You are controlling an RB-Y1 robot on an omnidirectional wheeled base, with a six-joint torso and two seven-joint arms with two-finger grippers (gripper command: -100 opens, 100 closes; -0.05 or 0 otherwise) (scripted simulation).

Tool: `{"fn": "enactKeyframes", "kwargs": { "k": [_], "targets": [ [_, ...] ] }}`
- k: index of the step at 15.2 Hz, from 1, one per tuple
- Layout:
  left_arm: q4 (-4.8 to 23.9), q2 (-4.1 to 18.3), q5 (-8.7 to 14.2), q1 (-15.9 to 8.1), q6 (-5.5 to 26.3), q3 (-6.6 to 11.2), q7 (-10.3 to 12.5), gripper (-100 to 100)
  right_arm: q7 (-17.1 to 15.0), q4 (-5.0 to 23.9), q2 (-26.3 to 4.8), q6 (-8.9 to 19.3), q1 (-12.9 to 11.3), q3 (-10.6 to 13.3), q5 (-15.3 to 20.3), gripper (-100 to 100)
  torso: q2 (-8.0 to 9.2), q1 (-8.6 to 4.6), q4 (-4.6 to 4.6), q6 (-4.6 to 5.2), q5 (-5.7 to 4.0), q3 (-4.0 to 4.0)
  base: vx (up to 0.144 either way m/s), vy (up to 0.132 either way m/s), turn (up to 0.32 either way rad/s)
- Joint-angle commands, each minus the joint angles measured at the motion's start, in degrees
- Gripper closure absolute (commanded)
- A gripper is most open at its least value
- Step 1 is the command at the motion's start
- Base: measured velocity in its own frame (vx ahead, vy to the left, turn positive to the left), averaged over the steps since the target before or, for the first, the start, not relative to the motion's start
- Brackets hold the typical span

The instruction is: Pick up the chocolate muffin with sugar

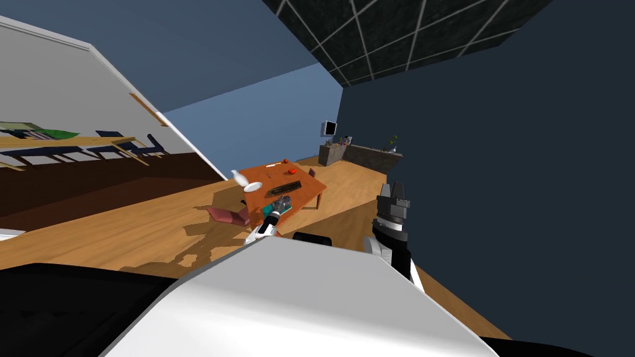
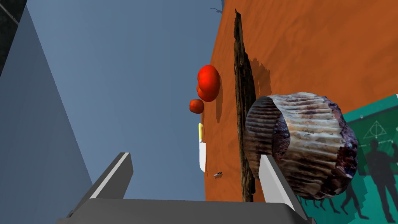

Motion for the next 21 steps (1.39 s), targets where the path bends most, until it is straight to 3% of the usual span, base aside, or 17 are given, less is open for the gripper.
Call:
{"fn": "enactKeyframes", "kwargs": {
  "k": [1,11,13,14,15,19,20,21],
  "targets": [
    [2.8,-0.5,0.0,-0.8,0.5,0.13,-0.2,-100,0.0,0.0,0.0,0.0,0.0,0.0,0.0,0,0.0,0.0,0.0,0.0,0.0,0.0,-0.005,0.014,-0.041],
    [13.9,-1.4,0.5,-4.2,1.8,0.63,0.1,-100,0.0,0.0,0.0,0.0,0.0,0.0,0.0,0,-0.04,0.02,-0.01,0.0,0.0,-0.02,0.001,0.017,-0.044],
    [15.0,-1.5,0.6,-4.5,2.0,0.68,0.2,-100,0.0,0.0,0.0,0.0,0.0,0.0,0.0,0,-0.03,0.01,-0.01,0.0,0.0,-0.02,0.002,0.016,-0.021],
    [14.0,-1.4,0.5,-4.2,2.1,0.65,0.1,-100,0.0,0.0,0.0,0.0,0.0,0.0,0.0,0,-0.03,0.0,0.0,0.0,0.0,-0.02,0.001,0.008,-0.007],
    [16.0,-0.8,1.0,-5.0,1.2,1.53,0.5,-100,0.0,0.0,0.0,0.0,0.0,0.0,0.0,0,-0.03,-0.02,0.0,0.0,-0.01,-0.01,0.014,-0.007,-0.137],
    [18.9,0.1,1.7,-6.0,-0.3,2.84,1.1,-100,0.0,0.0,0.0,0.0,0.0,0.0,0.0,0,-0.14,-0.11,-0.02,0.02,-0.03,-0.08,0.032,-0.014,-0.147],
    [17.6,-0.2,1.4,-5.5,0.4,2.33,0.9,-100,0.0,0.0,0.0,0.0,0.0,0.0,0.0,0,-0.16,-0.12,-0.02,0.02,-0.03,-0.08,0.021,-0.006,-0.053],
    [17.8,-0.1,1.5,-5.5,0.3,2.42,1.0,100,0.0,0.0,0.0,0.0,0.0,0.0,0.0,0,-0.14,-0.1,-0.02,0.02,-0.02,-0.08,0.0,0.0,0.0]
  ]
}}
